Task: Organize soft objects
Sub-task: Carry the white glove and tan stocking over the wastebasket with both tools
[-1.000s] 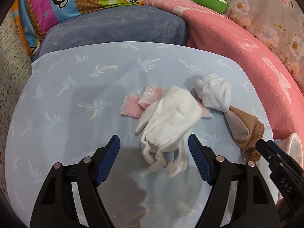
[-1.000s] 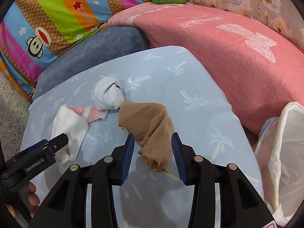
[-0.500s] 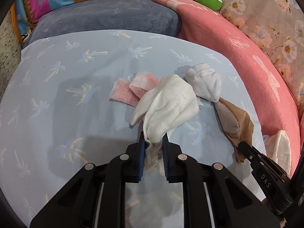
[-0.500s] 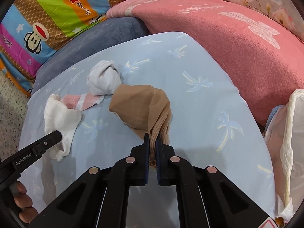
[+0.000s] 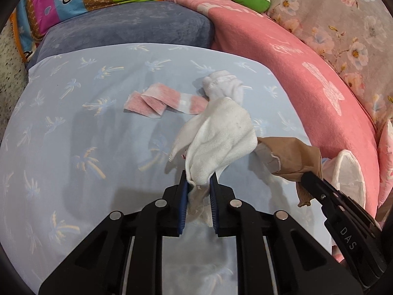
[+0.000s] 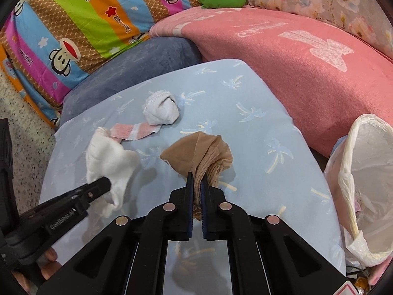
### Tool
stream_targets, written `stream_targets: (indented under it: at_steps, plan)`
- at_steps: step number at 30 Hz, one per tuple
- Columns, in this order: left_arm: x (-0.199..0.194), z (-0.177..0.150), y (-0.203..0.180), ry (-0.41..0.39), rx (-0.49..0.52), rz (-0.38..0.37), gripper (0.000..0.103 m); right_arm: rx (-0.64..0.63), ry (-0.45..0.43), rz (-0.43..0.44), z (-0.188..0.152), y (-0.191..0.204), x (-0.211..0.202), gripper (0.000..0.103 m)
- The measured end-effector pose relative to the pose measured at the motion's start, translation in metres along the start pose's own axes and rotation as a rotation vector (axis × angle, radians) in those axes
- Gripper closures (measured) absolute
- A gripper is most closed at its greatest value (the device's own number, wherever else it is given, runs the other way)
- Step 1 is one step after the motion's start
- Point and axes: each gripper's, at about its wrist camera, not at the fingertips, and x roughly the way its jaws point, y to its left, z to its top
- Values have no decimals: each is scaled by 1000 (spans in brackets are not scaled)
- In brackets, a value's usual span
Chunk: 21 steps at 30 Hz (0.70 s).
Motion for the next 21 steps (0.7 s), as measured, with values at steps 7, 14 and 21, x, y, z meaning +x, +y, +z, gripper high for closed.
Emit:
stream_targets:
  at_steps: [7,14,21]
  plan:
    - [-11,-15,-31,0,53,-22,87,0,-44,0,-4,-8,-38,99]
    - [-24,-25,-59,-18,105,-38,87,9,-90,-3,-9,-23,-70,99]
    - [-31,-35,-86,-24,154,-45,87,30,-109,-11,-18,-42,-92,99]
